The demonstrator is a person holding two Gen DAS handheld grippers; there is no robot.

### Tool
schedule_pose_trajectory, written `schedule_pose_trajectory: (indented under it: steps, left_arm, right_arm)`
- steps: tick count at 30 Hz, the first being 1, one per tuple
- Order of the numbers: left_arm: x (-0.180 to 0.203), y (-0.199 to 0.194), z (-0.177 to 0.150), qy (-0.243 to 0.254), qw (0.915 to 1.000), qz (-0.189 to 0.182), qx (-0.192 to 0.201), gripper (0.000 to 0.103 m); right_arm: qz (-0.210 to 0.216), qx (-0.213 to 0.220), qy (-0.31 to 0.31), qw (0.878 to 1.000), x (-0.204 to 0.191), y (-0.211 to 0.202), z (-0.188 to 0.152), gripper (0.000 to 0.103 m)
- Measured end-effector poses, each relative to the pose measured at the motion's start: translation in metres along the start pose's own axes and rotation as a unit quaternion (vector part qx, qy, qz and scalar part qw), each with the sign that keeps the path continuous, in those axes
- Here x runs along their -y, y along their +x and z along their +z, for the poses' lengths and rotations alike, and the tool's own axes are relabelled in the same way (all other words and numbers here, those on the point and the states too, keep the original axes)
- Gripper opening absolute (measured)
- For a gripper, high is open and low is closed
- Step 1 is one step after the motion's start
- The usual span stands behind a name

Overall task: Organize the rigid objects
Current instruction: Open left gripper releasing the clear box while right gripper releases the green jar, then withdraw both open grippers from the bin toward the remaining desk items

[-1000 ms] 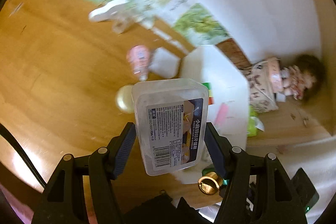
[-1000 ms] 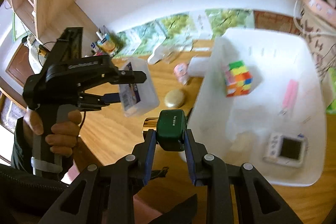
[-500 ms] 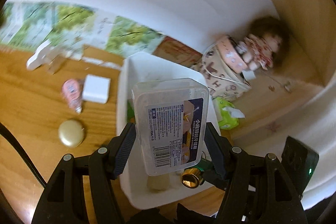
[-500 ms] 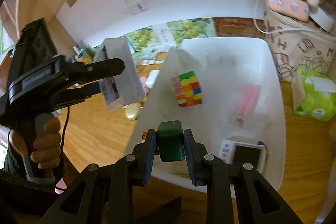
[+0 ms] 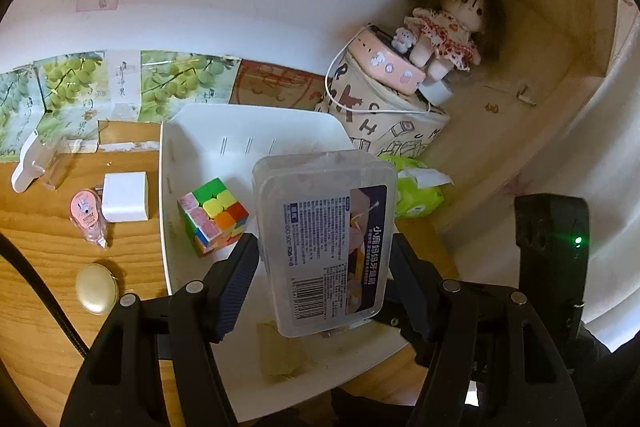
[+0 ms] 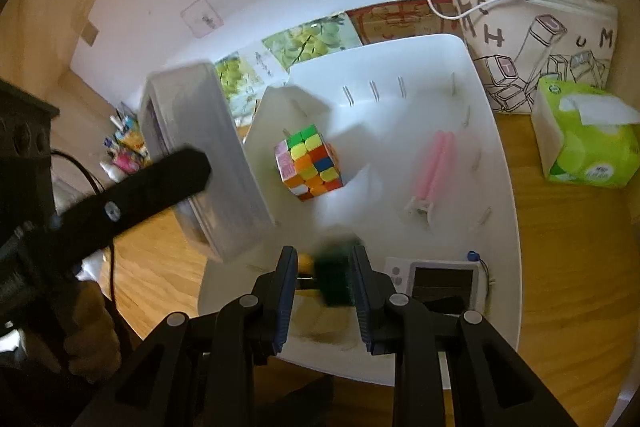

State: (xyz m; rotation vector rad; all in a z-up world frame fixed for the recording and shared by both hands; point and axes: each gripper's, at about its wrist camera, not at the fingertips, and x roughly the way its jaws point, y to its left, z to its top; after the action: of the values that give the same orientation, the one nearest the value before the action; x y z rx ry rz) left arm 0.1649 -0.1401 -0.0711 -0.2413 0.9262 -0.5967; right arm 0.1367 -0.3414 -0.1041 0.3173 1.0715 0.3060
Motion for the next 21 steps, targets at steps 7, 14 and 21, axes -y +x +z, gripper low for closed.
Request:
schedule_pose_trajectory:
  steps: [7, 14, 21]
  left_arm:
    - [-0.006, -0.014, -0.001, -0.017, 0.9993, 0.004, 0.033, 0.087]
    - [-0.011, -0.043, -0.008, -0.030, 0.9970, 0.003, 0.071, 0.088]
    - [-0.027, -0.066, -0.021, -0.040, 0.9951, -0.003, 0.090, 0.088]
  right_arm:
    - [-0.002, 0.018, 0.018, 1.000, -0.001, -0.008, -0.006, 0.055]
    - [0.000, 0.038, 0.029, 0.999, -0.013, -0.019, -0.019, 0.074]
    - [0.003, 0.063, 0.018, 0.998, -0.040, -0.023, -0.036, 0.078]
